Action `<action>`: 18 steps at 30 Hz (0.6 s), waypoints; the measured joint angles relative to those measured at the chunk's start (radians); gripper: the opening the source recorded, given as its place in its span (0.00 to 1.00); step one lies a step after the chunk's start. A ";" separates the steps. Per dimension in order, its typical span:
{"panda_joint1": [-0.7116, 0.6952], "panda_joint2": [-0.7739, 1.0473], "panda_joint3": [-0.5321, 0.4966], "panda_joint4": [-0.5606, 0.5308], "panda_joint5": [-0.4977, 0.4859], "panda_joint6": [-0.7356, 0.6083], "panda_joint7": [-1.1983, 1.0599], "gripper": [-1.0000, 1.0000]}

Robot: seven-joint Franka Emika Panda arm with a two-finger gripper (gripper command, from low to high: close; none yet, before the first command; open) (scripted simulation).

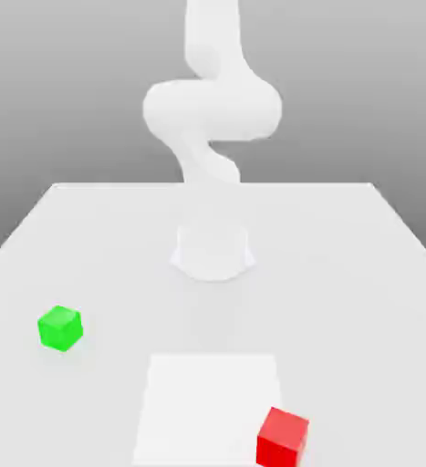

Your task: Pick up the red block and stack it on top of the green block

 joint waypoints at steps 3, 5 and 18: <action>-0.037 0.114 0.053 -0.012 -0.030 0.036 0.087 0.50; -0.059 0.187 0.085 -0.020 -0.051 0.059 0.145 0.50; -0.107 0.660 0.198 -0.069 -0.182 0.209 0.509 0.50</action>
